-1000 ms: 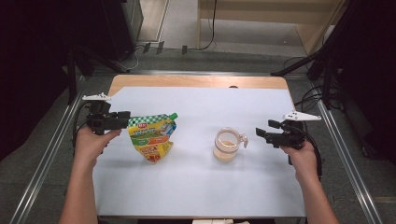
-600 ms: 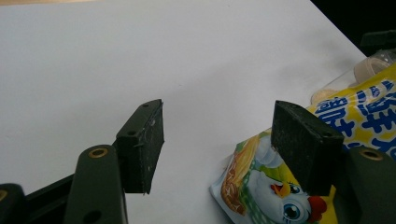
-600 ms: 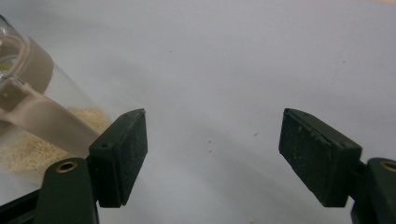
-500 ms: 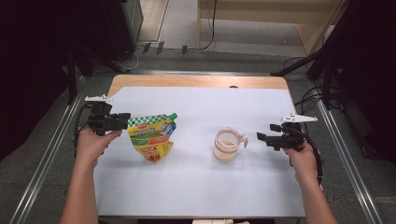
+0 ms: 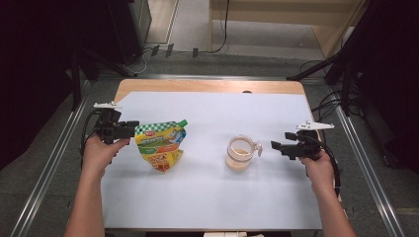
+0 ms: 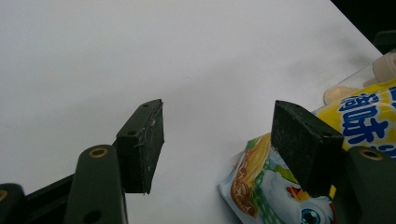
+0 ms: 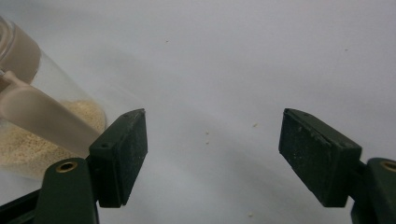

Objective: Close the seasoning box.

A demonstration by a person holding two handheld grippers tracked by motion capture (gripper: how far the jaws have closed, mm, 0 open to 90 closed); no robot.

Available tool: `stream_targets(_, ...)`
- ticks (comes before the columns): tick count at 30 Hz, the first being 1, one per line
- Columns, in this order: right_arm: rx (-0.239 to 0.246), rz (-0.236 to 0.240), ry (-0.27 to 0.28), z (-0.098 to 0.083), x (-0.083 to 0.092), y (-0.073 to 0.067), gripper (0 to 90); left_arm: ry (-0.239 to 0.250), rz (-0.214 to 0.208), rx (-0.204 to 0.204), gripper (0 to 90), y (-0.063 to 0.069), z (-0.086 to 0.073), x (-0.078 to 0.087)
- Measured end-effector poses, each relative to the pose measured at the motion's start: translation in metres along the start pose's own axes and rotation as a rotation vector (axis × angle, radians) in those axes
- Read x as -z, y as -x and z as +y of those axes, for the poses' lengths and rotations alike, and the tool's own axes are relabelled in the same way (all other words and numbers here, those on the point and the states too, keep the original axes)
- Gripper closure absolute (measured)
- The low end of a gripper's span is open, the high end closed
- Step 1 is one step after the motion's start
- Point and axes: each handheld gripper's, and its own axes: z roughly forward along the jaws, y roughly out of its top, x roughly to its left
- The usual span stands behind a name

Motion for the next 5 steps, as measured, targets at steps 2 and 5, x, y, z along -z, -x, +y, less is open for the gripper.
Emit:
stream_targets(2,0.000,-0.001,0.001,-0.0002,0.0000,0.0001,24.7,0.001,0.002,0.003,35.8,-0.0003,-0.0002,-0.0005)
stream_targets(5,-0.005,0.001,-0.001,-0.0004,0.0005,0.0007,24.7,-0.001,0.011,0.011,35.8,-0.0009,-0.0006,-0.0020)
